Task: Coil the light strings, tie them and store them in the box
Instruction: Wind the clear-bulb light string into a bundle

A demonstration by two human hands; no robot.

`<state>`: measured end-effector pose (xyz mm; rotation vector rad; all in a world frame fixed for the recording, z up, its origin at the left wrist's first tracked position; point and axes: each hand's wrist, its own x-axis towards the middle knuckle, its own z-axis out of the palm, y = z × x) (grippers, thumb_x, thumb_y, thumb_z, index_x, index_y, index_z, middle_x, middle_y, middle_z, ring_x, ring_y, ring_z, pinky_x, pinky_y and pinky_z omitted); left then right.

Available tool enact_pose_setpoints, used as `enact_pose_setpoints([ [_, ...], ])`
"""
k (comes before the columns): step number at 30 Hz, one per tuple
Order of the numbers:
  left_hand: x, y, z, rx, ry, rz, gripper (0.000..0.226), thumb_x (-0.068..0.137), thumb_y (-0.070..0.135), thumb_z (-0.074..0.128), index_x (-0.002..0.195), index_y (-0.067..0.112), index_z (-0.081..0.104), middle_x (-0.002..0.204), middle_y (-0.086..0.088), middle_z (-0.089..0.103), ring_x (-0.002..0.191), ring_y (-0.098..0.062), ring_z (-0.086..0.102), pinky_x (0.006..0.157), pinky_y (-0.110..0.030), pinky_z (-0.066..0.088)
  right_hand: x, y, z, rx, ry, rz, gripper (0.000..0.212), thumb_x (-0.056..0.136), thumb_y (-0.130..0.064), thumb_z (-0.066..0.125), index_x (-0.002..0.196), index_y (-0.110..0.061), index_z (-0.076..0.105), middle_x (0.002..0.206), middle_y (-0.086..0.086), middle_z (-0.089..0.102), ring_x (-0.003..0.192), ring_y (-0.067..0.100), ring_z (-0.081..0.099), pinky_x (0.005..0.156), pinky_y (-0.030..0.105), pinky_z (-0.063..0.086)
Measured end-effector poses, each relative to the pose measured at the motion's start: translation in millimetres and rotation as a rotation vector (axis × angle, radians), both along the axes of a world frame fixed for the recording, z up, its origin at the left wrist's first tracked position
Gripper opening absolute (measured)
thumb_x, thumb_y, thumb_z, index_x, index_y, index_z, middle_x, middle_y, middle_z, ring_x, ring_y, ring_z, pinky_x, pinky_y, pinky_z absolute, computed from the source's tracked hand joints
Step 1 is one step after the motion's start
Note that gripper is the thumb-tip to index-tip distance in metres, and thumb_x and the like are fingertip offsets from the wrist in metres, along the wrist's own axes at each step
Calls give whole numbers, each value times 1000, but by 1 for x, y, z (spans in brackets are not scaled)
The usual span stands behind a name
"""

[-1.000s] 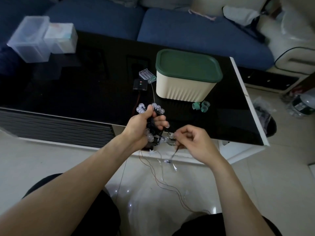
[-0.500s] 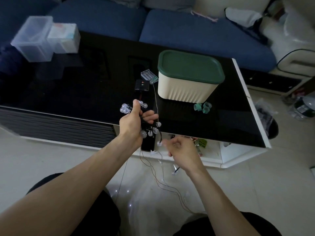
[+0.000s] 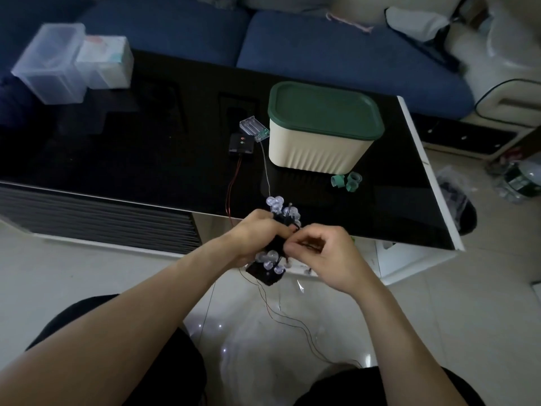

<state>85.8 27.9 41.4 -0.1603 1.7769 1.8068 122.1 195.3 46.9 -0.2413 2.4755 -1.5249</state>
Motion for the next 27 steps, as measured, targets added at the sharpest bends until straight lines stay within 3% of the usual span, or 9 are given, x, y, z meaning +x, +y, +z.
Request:
enact_pose_setpoints([
  [4, 3, 1, 6, 131, -65, -129, 25, 85, 11, 52, 85, -6, 71, 80, -24, 59, 73, -31, 57, 74, -40, 44, 2, 1, 2, -63, 89, -140, 10, 77, -16, 86, 81, -22, 80, 86, -4, 70, 77, 8, 71, 75, 23, 57],
  [6, 4, -1, 11, 217, -130, -191, 39, 95, 23, 42, 93, -6, 67, 74, -22, 59, 62, -25, 57, 65, -30, 46, 1, -2, 2, -25, 170, -259, 17, 71, -23, 91, 79, -18, 76, 82, -2, 68, 70, 9, 67, 67, 21, 55],
  [9, 2, -4, 13, 298, -169, -241, 58, 100, 49, 32, 98, 0, 62, 71, -16, 59, 57, -24, 52, 60, -31, 44, -5, 0, 1, 9, 172, -388, 29, 64, -35, 94, 74, -20, 71, 71, -2, 69, 64, 12, 64, 57, 25, 53],
  [12, 0, -7, 12, 277, -108, -268, 60, 93, 62, 43, 98, 4, 61, 72, -12, 56, 60, -23, 49, 64, -33, 39, -8, 3, 1, -23, 93, -388, 27, 67, -38, 91, 72, -21, 70, 68, -4, 70, 62, 11, 64, 56, 25, 54],
  [16, 2, -7, 11, 213, 39, -360, 36, 83, 41, 73, 84, 6, 61, 71, -7, 59, 66, -16, 55, 68, -23, 47, -9, 6, 2, -20, 107, -359, 23, 74, -37, 86, 72, -19, 72, 67, -9, 70, 61, 4, 63, 55, 16, 50],
  [19, 0, -9, 9, 267, 52, -435, 50, 65, 44, 87, 91, 9, 63, 79, -5, 61, 78, -16, 59, 80, -23, 49, -11, 9, -1, 12, 98, -373, 31, 74, -45, 84, 70, -17, 72, 65, -1, 69, 58, 8, 60, 56, 21, 49],
  [21, -1, -10, 9, 266, 59, -459, 57, 63, 41, 89, 97, 5, 62, 86, -6, 62, 85, -16, 61, 87, -27, 49, -10, 9, -2, 7, 81, -375, 38, 73, -52, 80, 69, -16, 70, 64, 3, 68, 54, 8, 57, 52, 22, 48],
  [24, 0, -9, 4, 151, 122, -387, 32, 77, 20, 83, 96, 1, 64, 85, -9, 64, 85, -22, 60, 94, -39, 47, -9, 6, -4, -3, 75, -368, 40, 73, -53, 77, 69, -14, 70, 64, 2, 68, 55, 6, 57, 53, 21, 48],
  [27, 3, -5, 2, 86, 117, -257, 12, 91, 7, 67, 94, -5, 67, 80, -13, 68, 73, -19, 64, 80, -30, 54, -9, 2, -8, 5, 74, -328, 30, 86, -43, 74, 74, -15, 71, 64, -5, 68, 57, 2, 58, 55, 19, 47],
])
